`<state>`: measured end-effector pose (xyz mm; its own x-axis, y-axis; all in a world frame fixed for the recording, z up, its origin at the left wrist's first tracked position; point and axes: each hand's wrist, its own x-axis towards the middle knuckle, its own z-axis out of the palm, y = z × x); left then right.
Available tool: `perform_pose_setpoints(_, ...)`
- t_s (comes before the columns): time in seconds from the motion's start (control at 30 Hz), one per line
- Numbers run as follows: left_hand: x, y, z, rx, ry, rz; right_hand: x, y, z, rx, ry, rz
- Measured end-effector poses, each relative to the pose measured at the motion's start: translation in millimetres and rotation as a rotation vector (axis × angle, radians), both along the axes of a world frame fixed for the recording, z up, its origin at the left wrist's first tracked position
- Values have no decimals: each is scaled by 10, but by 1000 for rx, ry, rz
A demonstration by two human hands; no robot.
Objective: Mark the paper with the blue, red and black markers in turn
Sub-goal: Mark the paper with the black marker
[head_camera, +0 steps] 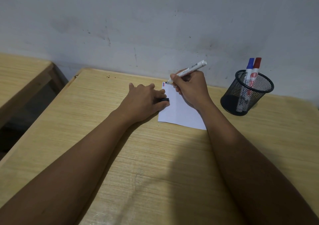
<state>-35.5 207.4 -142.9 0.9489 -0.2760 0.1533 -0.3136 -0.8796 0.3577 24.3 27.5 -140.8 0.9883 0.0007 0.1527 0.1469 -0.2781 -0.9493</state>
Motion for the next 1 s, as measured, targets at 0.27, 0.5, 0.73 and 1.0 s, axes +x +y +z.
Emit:
perform_pose_setpoints(0.27,21,4,-25,-9,12,-3,-2,6,-11,-49,2,-6)
perform_pose_setpoints(0.5,35,2,-37,-29,25,5,-7,14,-5,-93,-16,-10)
perform_pose_setpoints(0.73,37,9,-55,-33,-4,6,-1,8,12,-134,-12,-6)
perform_pose_setpoints(1.0,59,21,-93,-51,-26,4,6,-14,18,-160,-4,5)
